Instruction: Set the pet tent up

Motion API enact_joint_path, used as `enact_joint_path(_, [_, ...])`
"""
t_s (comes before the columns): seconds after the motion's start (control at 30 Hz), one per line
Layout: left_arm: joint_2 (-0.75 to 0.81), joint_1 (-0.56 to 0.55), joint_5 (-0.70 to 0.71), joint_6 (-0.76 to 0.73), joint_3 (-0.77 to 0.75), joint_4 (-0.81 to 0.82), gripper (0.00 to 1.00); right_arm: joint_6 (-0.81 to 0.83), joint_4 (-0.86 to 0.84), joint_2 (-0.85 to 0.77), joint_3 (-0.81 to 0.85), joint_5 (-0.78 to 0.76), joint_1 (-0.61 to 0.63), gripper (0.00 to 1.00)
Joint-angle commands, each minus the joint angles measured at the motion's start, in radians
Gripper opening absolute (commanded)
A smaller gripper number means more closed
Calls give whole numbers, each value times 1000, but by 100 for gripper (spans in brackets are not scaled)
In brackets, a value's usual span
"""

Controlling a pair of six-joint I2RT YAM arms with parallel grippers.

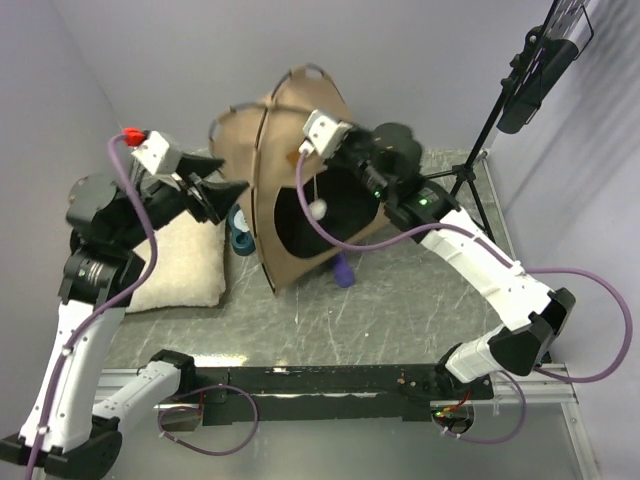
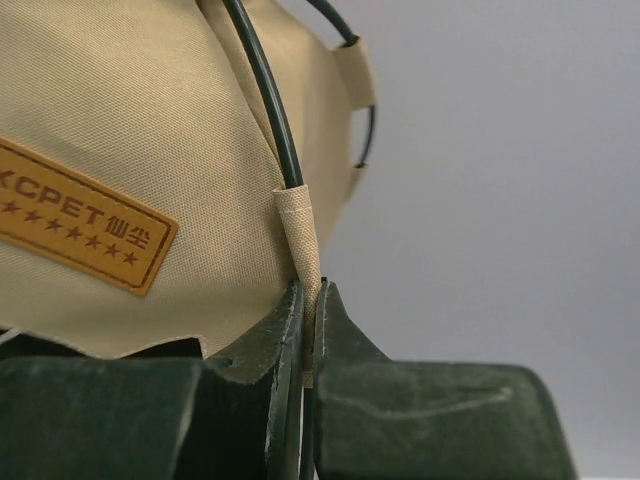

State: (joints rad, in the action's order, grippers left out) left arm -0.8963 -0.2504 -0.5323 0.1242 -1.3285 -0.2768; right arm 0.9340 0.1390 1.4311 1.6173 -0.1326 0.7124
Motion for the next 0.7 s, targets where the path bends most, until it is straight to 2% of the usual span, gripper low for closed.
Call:
enact_joint_path(0.0, [-75,2,-180,79,-14,-142,66,-219,118,-8,-7,-88,10,0])
enact_joint_path(0.17, [-138,2,-13,64,-5,-202,64,-372,283,-18,-22,-9,12,0])
enact_joint_path(0.33, [-197,-15,93,32,29,-231,66,-437,336,-49,-60,59,12,0])
enact_joint_path(0.47, [-253,-29,69,9,23,-234,59,-469,402,-52,-65,126,10,0])
enact_joint_path(0.5, [-269,-32,68,5,14,-242,57,-478,419,-51,-68,151,10,4])
enact_joint_path(0.57, [-294,-39,61,-9,6,-255,56,-497,459,-46,-68,189,1,25])
enact_joint_path(0.67, [-314,-47,86,-21,9,-260,51,-521,526,-29,-57,246,-36,45])
